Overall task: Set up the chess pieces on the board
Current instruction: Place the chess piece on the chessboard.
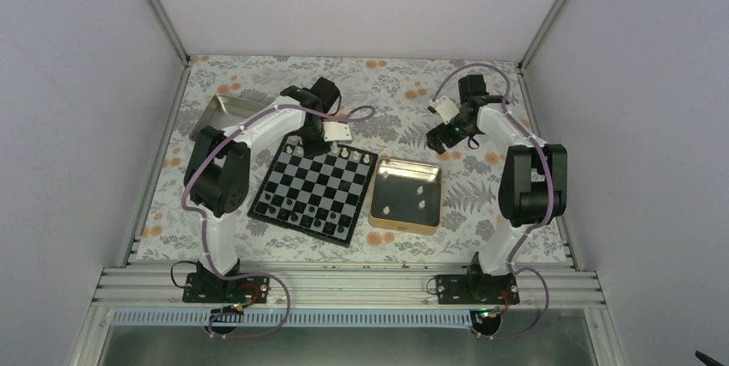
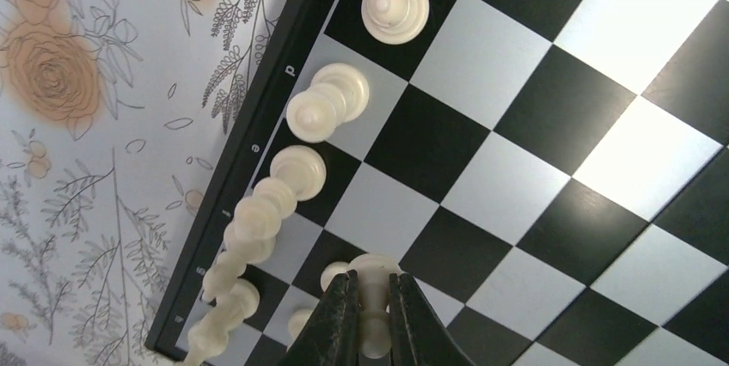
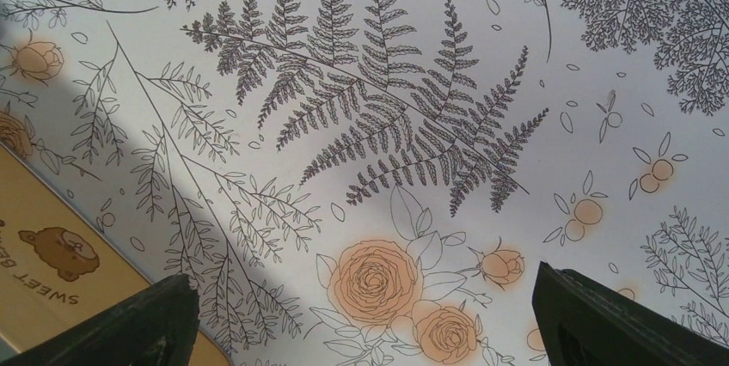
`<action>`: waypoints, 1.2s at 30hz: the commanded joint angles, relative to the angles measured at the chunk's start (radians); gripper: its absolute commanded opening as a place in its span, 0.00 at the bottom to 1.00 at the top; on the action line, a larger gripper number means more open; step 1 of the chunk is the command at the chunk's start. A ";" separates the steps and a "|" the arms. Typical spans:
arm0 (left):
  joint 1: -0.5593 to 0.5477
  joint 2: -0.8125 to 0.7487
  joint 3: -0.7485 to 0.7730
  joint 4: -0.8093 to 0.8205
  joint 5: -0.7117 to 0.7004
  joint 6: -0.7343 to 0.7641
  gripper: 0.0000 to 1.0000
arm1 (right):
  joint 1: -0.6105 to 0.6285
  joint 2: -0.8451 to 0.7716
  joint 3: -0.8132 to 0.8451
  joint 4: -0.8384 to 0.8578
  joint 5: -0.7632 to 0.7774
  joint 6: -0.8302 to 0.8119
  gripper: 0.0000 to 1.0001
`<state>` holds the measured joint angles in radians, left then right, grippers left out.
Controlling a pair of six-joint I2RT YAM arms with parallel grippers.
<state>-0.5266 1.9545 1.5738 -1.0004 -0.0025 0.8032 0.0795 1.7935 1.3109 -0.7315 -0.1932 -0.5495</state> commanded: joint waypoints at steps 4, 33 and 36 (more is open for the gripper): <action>0.000 0.061 0.013 0.040 0.019 -0.004 0.03 | 0.009 0.010 -0.005 -0.004 0.004 -0.001 1.00; 0.000 0.087 -0.040 0.080 -0.017 -0.004 0.04 | 0.009 0.017 -0.007 -0.007 0.004 -0.003 1.00; 0.000 0.088 -0.040 0.080 -0.024 -0.004 0.06 | 0.010 0.018 -0.006 -0.007 0.003 -0.001 1.00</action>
<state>-0.5262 2.0361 1.5398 -0.9199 -0.0154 0.8005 0.0795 1.8042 1.3109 -0.7345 -0.1928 -0.5495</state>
